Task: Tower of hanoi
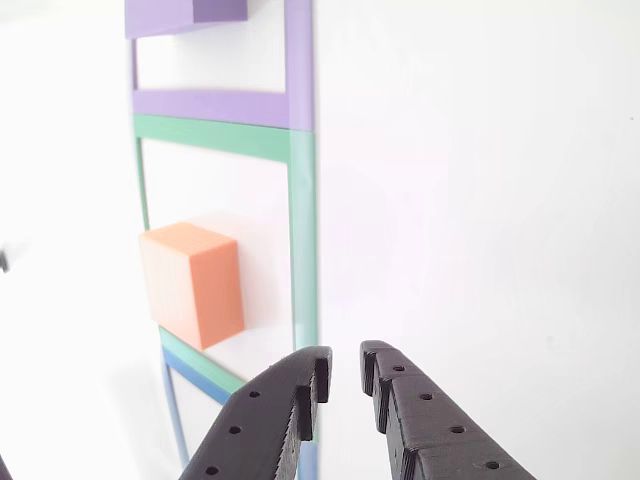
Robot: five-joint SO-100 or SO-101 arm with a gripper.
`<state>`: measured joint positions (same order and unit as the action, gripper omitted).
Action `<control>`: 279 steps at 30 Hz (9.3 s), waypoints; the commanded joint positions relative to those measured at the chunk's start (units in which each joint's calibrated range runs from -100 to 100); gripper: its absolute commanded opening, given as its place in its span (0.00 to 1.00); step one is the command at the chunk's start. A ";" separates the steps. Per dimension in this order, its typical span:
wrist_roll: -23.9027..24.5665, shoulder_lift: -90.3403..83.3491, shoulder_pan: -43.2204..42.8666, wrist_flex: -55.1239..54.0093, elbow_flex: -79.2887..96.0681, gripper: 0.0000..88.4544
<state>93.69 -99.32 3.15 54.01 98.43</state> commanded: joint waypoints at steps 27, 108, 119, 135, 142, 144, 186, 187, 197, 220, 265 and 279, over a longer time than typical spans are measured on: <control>-60.24 27.05 -0.52 -14.47 -29.15 0.00; -193.69 30.73 -18.74 13.45 -51.05 0.00; -193.69 31.94 -19.89 -19.41 -27.51 0.34; -193.69 47.32 -24.39 -58.18 -13.52 0.42; -193.69 59.10 -23.40 -74.13 -10.52 0.42; -193.69 61.50 -23.40 -75.99 -10.52 0.41; -193.69 109.98 -26.75 -107.23 -32.24 0.39; -193.69 110.06 -26.75 -107.23 -32.24 0.39; -193.69 110.86 -27.13 -107.23 -33.05 0.33; -193.69 111.58 -27.13 -107.63 -33.42 0.07; -193.69 50.05 -10.05 25.67 -84.39 0.02; -193.69 49.48 2.76 40.16 -98.12 0.03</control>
<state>-100.00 -48.67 2.91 94.46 2.18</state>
